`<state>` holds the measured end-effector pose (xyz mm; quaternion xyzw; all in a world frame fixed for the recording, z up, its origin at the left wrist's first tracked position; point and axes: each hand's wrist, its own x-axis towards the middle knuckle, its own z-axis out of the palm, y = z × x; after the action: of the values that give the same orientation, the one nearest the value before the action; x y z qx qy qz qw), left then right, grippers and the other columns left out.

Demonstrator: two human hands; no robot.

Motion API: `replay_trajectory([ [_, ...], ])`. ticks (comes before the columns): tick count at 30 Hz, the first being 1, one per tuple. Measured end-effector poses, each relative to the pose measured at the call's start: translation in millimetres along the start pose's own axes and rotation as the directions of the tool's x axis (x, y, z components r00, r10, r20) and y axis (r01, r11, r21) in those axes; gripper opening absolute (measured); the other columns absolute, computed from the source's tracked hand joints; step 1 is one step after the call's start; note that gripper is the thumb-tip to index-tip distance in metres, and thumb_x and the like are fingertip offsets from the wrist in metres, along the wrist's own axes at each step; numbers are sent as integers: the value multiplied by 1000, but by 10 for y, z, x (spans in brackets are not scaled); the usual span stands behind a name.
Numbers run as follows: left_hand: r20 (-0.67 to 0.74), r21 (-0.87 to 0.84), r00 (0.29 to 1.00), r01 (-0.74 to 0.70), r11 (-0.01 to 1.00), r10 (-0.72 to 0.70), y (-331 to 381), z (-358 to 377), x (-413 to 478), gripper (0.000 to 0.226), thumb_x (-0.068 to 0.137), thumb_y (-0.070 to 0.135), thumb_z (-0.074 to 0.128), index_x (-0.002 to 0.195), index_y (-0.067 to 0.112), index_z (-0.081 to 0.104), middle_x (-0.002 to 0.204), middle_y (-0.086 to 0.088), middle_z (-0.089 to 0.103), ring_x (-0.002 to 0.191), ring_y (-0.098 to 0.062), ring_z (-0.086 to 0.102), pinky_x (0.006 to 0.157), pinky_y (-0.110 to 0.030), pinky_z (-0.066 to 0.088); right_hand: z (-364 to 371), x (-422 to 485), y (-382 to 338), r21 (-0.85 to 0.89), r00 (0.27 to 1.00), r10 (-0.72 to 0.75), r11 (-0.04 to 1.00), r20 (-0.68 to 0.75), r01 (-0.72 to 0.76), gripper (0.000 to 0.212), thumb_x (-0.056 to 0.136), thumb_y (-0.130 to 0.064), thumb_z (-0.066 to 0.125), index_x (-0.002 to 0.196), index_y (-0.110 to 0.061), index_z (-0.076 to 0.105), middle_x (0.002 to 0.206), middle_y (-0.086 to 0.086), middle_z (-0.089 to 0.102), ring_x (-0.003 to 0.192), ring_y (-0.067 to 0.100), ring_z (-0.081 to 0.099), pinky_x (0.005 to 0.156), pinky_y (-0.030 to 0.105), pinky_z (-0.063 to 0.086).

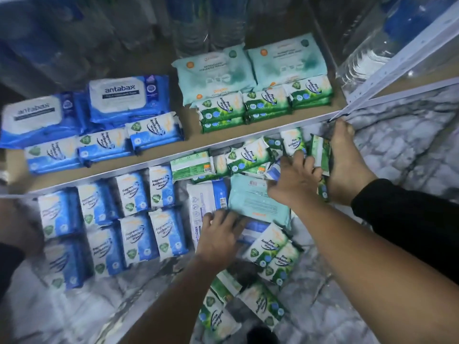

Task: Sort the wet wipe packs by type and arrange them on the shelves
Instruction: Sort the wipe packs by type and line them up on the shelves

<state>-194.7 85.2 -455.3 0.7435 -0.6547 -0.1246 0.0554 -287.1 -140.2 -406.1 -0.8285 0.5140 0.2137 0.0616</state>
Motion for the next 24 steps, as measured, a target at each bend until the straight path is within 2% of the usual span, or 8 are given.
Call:
replay_trajectory([
  [6, 73, -51, 997, 44, 998, -40, 29, -9, 82, 56, 73, 56, 63, 119, 24, 64, 114, 3, 61, 105, -26, 50, 84, -42, 37, 30, 39, 22, 137, 1000, 4, 991, -21, -1, 56, 69, -51, 71, 115, -22, 59, 126, 5, 33, 117, 31, 31, 91, 43, 32],
  [11, 128, -70, 991, 44, 997, -34, 5, -120, 76, 61, 71, 52, 68, 125, 23, 62, 121, 2, 56, 109, -25, 48, 85, -41, 38, -62, -66, 30, 162, 999, -19, 987, -32, 23, 48, 68, -49, 75, 107, -25, 59, 123, 1, 31, 113, 27, 29, 82, 39, 25],
  [19, 173, -43, 978, 125, 991, -116, 39, -716, -129, 63, 73, 50, 61, 130, 23, 54, 132, 3, 54, 119, -24, 44, 93, -43, 35, -336, -635, -29, 321, 992, -93, 940, -80, 114, 50, 74, -45, 78, 119, -32, 61, 131, -5, 32, 118, 24, 28, 89, 40, 30],
  [22, 97, -103, 976, 203, 974, -193, 56, -979, -312, 59, 68, 48, 60, 121, 25, 57, 121, 5, 54, 111, -23, 49, 87, -41, 39, -467, -887, -92, 440, 990, -130, 886, -60, 143, 61, 75, -43, 80, 132, -36, 58, 136, -7, 35, 125, 23, 33, 99, 40, 35],
  [24, 30, -154, 970, 242, 958, -240, 57, -1098, -444, 58, 63, 53, 62, 115, 25, 59, 113, 6, 55, 105, -22, 49, 82, -39, 40, -498, -1028, -126, 573, 987, -161, 807, -23, 145, 68, 73, -42, 81, 136, -34, 57, 139, -8, 40, 130, 23, 40, 108, 43, 38],
])
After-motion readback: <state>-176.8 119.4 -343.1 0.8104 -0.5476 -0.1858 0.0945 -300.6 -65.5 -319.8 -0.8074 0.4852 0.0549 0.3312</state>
